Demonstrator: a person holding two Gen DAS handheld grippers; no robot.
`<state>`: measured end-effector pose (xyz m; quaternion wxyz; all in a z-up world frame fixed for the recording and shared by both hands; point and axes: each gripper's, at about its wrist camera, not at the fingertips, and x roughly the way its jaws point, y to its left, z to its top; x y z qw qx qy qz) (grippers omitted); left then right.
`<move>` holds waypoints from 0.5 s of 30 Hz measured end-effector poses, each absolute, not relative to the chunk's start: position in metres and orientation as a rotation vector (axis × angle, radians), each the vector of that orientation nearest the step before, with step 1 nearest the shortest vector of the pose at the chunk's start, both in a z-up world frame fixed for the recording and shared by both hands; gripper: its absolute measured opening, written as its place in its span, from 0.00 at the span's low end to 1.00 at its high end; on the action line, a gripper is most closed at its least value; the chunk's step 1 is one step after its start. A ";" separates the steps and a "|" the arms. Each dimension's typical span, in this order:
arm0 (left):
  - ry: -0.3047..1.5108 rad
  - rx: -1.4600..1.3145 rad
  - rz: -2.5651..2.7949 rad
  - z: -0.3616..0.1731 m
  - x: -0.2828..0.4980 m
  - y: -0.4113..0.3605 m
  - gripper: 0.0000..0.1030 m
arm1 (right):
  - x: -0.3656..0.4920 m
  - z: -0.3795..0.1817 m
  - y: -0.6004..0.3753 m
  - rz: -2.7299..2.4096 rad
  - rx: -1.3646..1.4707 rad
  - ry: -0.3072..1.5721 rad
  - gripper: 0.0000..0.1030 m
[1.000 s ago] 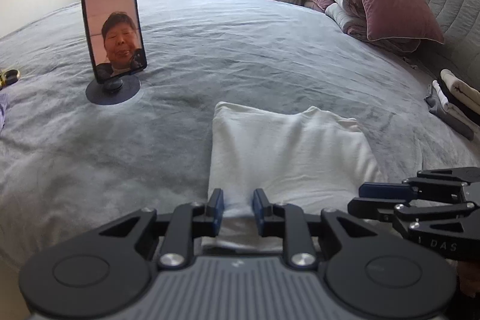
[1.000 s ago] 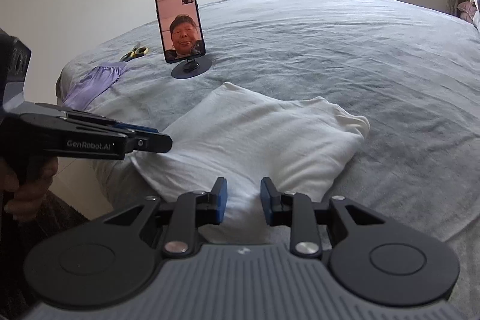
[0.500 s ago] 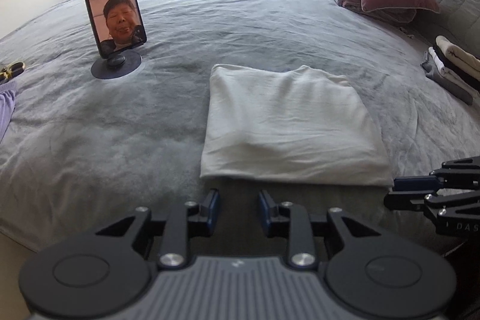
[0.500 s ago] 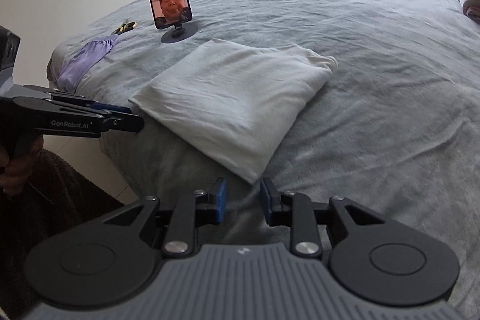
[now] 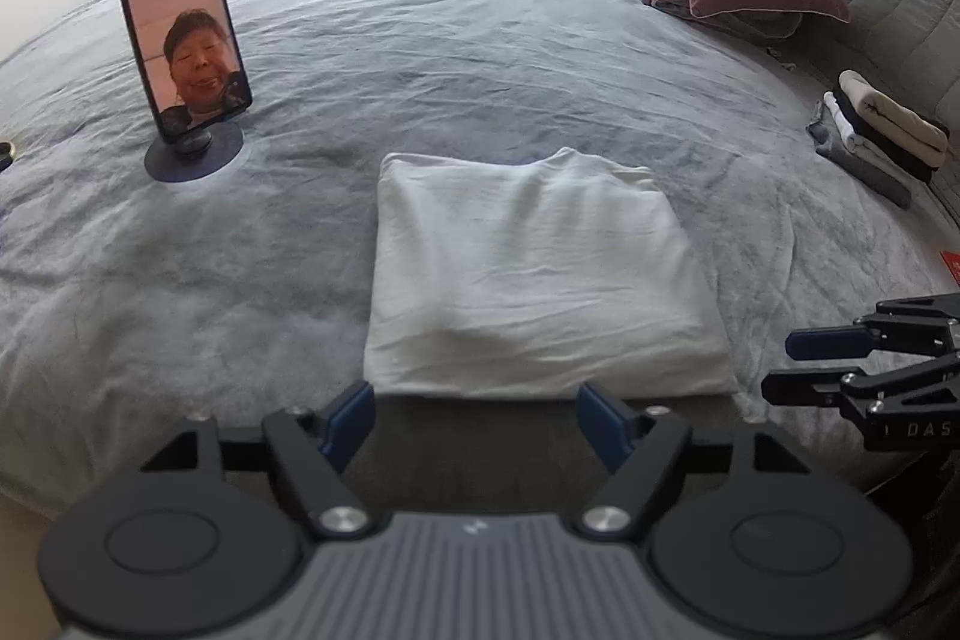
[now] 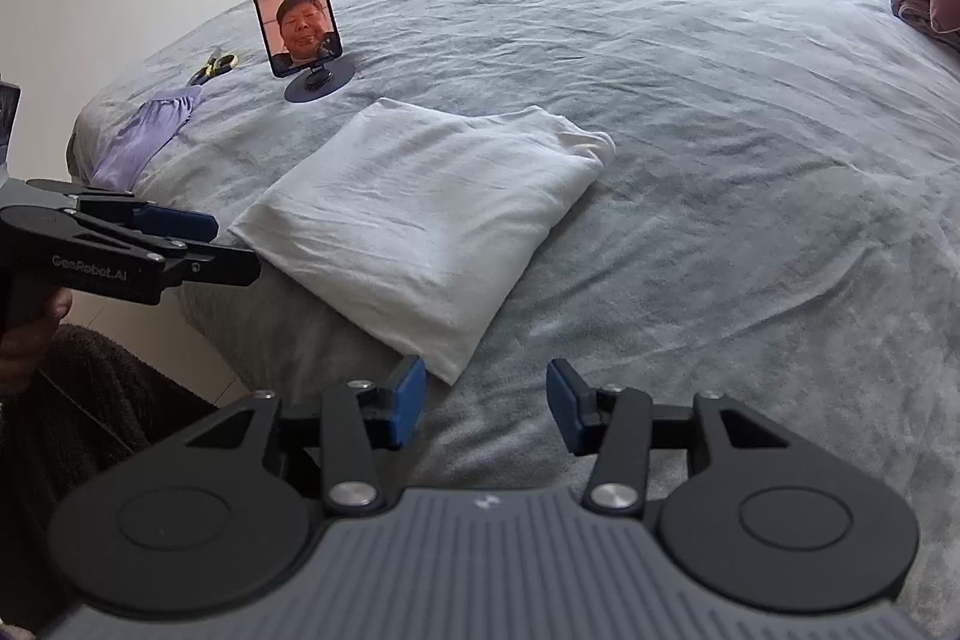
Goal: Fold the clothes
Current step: 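Open both grippers and release the folded pants, then withdraw, then grasp the folded pants bundle with the left gripper while the right gripper grasps beside it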
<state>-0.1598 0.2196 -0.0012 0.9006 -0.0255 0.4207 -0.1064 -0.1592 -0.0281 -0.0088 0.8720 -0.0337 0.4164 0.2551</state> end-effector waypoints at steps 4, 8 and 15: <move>0.866 -0.043 -0.218 0.004 -0.146 0.218 0.80 | -0.152 -0.006 -0.029 0.540 -0.072 0.866 0.57; 0.874 -0.033 -0.208 0.002 -0.130 0.217 0.81 | -0.142 -0.007 -0.033 0.544 -0.056 0.869 0.58; 0.885 -0.052 -0.176 -0.007 -0.104 0.218 0.81 | -0.124 -0.013 -0.043 0.531 -0.001 0.883 0.59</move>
